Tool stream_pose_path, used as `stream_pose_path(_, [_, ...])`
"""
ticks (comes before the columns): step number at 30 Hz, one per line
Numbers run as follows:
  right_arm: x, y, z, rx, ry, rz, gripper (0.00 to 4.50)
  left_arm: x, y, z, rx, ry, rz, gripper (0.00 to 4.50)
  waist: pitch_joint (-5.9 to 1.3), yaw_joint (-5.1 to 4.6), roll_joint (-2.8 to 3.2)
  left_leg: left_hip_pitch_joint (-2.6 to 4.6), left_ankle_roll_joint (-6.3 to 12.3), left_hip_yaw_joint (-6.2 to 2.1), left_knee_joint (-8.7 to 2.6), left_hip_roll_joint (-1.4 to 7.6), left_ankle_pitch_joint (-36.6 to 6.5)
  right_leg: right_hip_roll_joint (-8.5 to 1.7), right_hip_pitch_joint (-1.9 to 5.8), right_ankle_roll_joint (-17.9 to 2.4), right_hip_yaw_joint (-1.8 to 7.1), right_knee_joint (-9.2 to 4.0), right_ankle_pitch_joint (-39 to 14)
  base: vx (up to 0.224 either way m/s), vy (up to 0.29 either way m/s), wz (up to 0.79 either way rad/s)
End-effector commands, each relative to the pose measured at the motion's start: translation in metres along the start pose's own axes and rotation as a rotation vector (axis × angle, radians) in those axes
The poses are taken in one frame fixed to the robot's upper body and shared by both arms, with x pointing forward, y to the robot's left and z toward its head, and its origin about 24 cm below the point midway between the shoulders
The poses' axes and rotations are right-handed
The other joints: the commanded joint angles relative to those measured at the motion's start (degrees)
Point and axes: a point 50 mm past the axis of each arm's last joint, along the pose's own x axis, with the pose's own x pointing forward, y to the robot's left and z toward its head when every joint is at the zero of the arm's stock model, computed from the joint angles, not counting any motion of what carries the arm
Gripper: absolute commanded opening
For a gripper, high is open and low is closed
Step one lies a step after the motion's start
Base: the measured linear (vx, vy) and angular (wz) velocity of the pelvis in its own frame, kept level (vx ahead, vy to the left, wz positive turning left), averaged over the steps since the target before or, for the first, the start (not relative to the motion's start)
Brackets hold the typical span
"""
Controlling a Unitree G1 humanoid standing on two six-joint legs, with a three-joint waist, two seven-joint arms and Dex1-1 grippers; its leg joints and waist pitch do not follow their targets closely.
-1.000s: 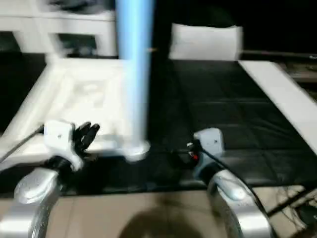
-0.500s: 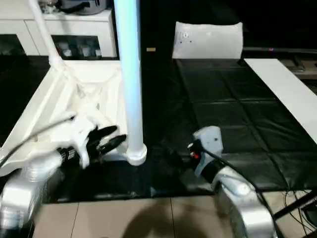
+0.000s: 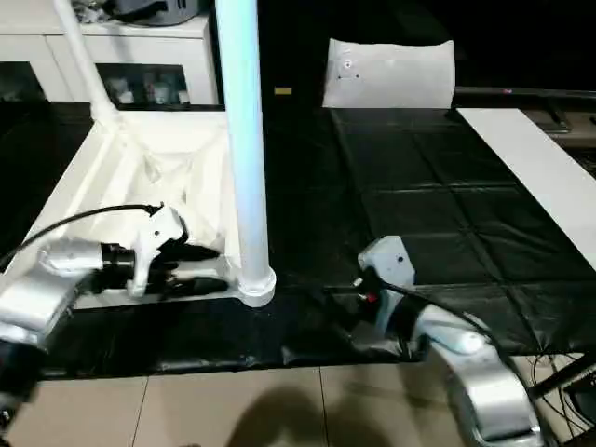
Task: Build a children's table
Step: Rotate leg to tighten
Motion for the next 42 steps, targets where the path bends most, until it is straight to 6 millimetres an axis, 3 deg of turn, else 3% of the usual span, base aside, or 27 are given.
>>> stream_pose_path(1, [0.001,0.000,0.000,-0.012,0.001,0.018,4.50,-0.001,0.005,-0.001,0.033,0.028,0.018,2.85,-2.29,-0.02,0.28,-0.04,2.04,-0.72,-5.26,3.58,-7.3,-4.86,2.32,-13.9,2.80,-4.27,-3.9,0.000,0.000,0.00])
stream_pose_path(4, [0.001,0.000,-0.001,-0.017,0.006,0.027,4.50,-0.001,0.008,-0.003,0.037,0.035,0.020,2.57,-2.36,0.09,0.31,0.07,1.54,-0.44,-5.29,3.79,-7.2,-4.93,2.15,-14.0,2.85,-4.22,-3.9,0.000,0.000,0.00])
stream_pose_path(5, [0.002,0.001,-0.001,-0.017,0.006,0.031,4.50,-0.002,0.009,-0.003,0.037,0.038,0.022,2.41,-2.41,0.02,-0.59,0.01,1.76,-0.29,-5.26,3.85,-6.6,-4.86,2.18,-14.0,2.86,-4.17,-2.8,0.000,0.000,0.00])
stream_pose_path(6, [0.002,0.001,-0.001,-0.019,0.007,0.037,4.50,-0.003,0.011,-0.005,0.035,0.043,0.023,2.33,-2.37,0.26,0.03,0.07,1.81,-0.32,-5.30,3.83,-6.4,-4.94,2.09,-14.0,2.82,-4.10,-3.1,0.000,0.000,0.00])
stream_pose_path(7, [0.002,0.001,-0.001,-0.019,0.007,0.037,4.50,-0.003,0.011,-0.005,0.035,0.043,0.023,2.33,-2.45,0.23,0.06,0.18,1.77,-0.26,-5.20,3.91,-6.0,-4.99,2.02,-14.3,2.87,-4.03,-2.2,0.000,0.000,0.00])
stream_pose_path(9, [0.003,0.002,-0.002,-0.020,0.011,0.048,4.50,-0.004,0.013,-0.008,0.031,0.065,-0.001,2.10,-2.32,0.18,-0.35,0.12,1.82,-0.20,-5.33,3.98,-5.7,-4.92,2.01,-14.6,2.84,-3.97,-0.9,0.000,0.000,0.00])
stream_pose_path(11, [0.004,0.003,-0.002,-0.026,0.015,0.059,4.50,-0.005,0.014,-0.012,0.031,0.084,-0.016,1.96,-2.22,0.23,-0.14,0.17,1.67,-0.18,-5.37,3.91,-6.4,-4.97,1.94,-14.5,2.83,-4.09,-2.0,0.000,0.000,0.00])
stream_pose_path(22, [0.004,0.005,-0.003,-0.029,0.020,0.083,4.50,-0.008,0.019,-0.014,0.052,0.124,-0.037,1.05,-1.92,0.43,-0.47,0.12,0.87,-0.06,-5.70,4.16,-8.7,-5.23,1.86,-14.1,2.99,-4.42,-5.5,0.000,0.000,0.00])
stream_pose_path(29, [0.005,0.004,-0.003,-0.036,0.023,0.086,4.50,-0.008,0.019,-0.012,0.058,0.114,-0.062,0.37,-1.89,0.39,-0.25,0.18,0.02,0.02,-5.89,4.37,-9.7,-5.24,1.69,-13.8,3.01,-4.48,-6.3,0.000,0.000,0.00])
stream_pose_path(34, [0.010,0.002,0.003,-0.043,0.006,0.123,4.50,-0.005,0.017,-0.005,0.103,0.080,-0.093,0.04,-2.31,0.15,-0.36,-0.19,1.18,0.11,-5.47,4.22,-5.3,-5.16,2.03,-14.8,2.94,-3.74,1.0,0.000,0.000,0.00])
stream_pose_path(37, [0.015,0.002,0.010,-0.051,-0.009,0.225,4.50,0.000,0.010,0.002,0.191,0.067,-0.164,0.04,-2.76,0.08,-0.39,-0.31,3.82,0.37,-4.81,4.06,-0.6,-5.05,2.15,-16.7,2.86,-3.01,9.3,0.000,0.000,0.00])
stream_pose_path(42, [0.022,0.001,0.016,-0.054,-0.035,0.361,4.32,0.008,0.000,0.008,0.294,0.073,-0.260,0.01,-2.89,0.73,-0.52,-0.16,5.68,0.53,-4.57,4.23,0.7,-5.15,2.11,-17.9,2.68,-2.65,11.7,0.000,0.000,0.00])
